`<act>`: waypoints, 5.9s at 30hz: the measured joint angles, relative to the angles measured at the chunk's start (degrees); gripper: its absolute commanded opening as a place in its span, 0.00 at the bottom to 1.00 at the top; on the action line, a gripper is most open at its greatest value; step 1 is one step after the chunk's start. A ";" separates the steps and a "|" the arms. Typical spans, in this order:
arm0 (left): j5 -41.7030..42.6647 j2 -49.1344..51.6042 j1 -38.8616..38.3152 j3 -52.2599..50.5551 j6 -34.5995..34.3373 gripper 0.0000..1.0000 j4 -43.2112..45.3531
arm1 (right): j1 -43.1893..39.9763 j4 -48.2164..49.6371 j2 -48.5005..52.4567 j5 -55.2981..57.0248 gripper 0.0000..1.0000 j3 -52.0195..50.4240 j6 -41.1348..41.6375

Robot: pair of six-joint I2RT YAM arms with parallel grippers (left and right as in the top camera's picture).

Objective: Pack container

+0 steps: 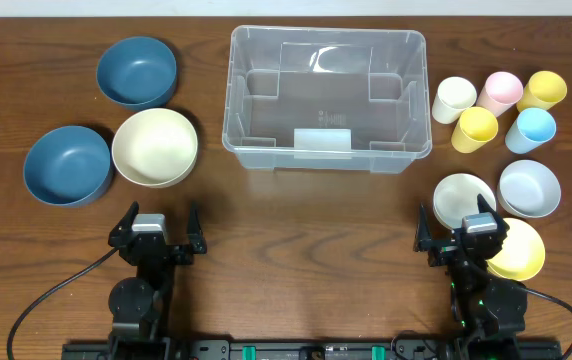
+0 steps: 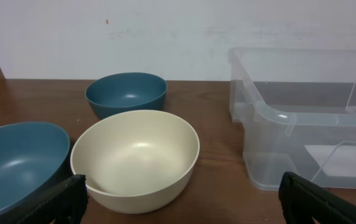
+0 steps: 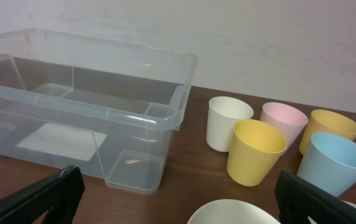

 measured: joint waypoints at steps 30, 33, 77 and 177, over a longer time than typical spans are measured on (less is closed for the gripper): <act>-0.02 0.02 0.00 0.00 0.00 0.98 0.00 | 0.00 2.16 0.00 0.11 0.99 0.00 0.63; -0.02 0.00 0.00 0.00 0.00 0.98 0.00 | 0.00 3.54 0.00 -0.48 0.99 0.15 3.87; 0.00 0.00 0.00 0.02 0.00 0.98 -0.04 | -0.17 -58.18 62.18 8.92 0.99 62.60 19.32; 0.00 0.02 0.00 0.02 0.00 0.98 -0.02 | 13.25 -54.53 63.76 -19.08 0.01 55.43 6.25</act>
